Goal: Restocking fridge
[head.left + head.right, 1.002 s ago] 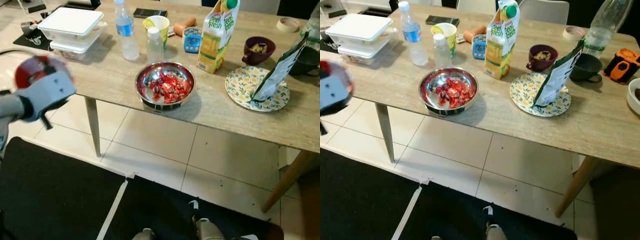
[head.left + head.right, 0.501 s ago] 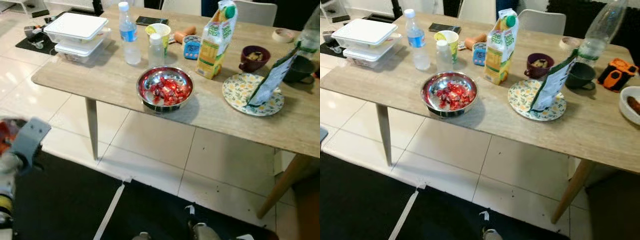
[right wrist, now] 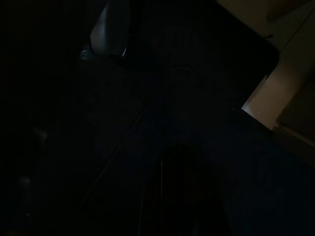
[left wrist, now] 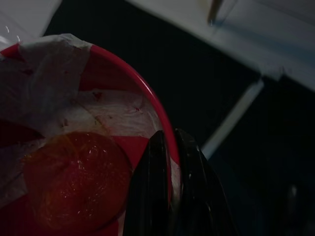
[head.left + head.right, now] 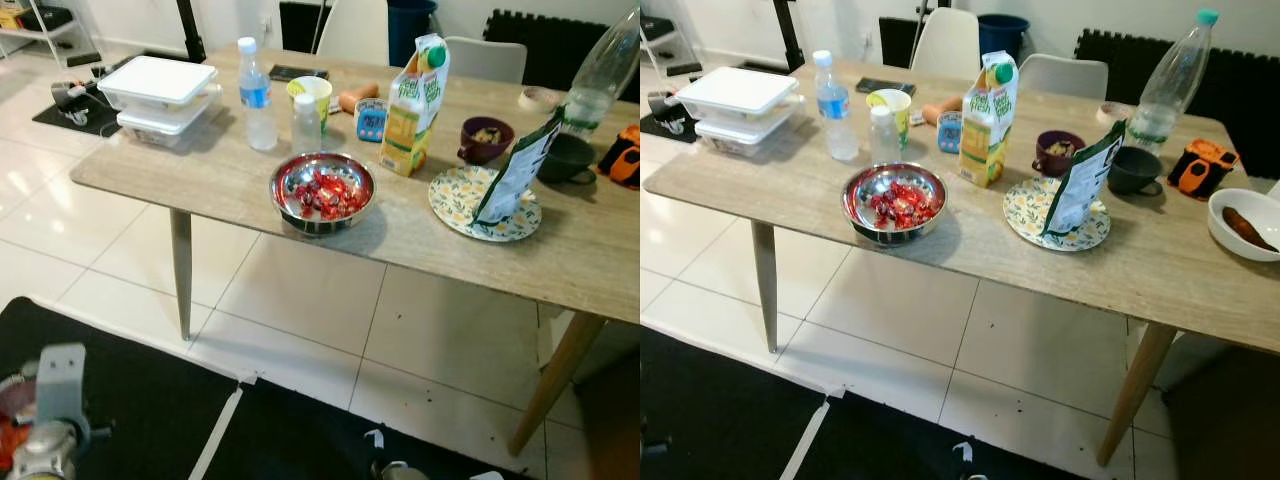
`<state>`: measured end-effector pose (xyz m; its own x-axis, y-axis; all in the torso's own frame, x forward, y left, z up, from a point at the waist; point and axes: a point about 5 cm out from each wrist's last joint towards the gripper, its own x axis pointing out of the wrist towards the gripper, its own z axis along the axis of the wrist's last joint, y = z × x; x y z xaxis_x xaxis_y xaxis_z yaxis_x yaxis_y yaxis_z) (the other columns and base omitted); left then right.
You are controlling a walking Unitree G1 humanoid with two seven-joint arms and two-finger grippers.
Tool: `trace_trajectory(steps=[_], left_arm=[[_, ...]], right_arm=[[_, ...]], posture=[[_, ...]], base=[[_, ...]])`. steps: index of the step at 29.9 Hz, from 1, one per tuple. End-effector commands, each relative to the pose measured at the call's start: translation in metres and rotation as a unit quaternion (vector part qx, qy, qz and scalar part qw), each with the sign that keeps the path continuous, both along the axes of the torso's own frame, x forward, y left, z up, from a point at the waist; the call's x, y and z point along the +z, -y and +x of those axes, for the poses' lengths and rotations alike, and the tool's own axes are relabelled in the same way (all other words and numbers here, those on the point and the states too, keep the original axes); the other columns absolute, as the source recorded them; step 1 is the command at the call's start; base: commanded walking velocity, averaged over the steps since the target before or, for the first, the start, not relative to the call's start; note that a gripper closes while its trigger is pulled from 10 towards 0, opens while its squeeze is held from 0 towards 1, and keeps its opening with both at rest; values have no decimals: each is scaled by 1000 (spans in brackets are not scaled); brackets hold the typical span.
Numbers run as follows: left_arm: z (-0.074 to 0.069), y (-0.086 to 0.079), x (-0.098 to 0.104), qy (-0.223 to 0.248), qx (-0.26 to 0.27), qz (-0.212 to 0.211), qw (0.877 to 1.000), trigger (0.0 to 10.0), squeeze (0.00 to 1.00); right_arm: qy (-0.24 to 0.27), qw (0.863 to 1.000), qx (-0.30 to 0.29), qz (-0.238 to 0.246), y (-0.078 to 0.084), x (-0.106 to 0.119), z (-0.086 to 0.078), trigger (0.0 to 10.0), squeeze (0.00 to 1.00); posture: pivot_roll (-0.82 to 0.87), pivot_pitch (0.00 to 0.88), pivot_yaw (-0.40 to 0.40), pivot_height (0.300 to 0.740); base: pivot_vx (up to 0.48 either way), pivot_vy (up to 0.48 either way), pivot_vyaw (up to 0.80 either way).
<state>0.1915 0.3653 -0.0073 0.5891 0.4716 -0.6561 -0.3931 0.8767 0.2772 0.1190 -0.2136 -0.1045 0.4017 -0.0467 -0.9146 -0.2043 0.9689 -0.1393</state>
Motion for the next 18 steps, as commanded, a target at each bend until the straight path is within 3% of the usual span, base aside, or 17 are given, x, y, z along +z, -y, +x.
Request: trace_trajectory(steps=[1, 4, 7, 10, 18], left_arm=[[-16, 10, -17, -20, 16, -14, 1000, 10000, 0], [-36, 24, -36, -53, 25, -39, 998, 10000, 0], [-38, 26, -39, -56, 29, -41, 997, 10000, 0], [-68, 55, -66, -113, 12, -75, 991, 10000, 0], [-99, 82, -86, -173, -9, -104, 979, 10000, 0]], right_arm=[[6, 1000, -1, -2, 2, 1, 3, 10000, 0], [7, 1000, -2, -3, 3, 2, 4, 10000, 0], [7, 1000, -2, -4, 3, 2, 4, 10000, 0], [8, 1000, 5, -7, 3, 3, 7, 10000, 0], [9, 1000, 7, -14, 8, 4, 8, 10000, 0]], posture=[[-68, 143, 4, 740], [-64, 143, 2, 740], [-64, 143, 2, 740], [-64, 133, -5, 740], [-71, 122, -9, 740]], base=[[0, 0, 0], [0, 0, 0], [0, 0, 0], [0, 0, 0], [0, 0, 0]])
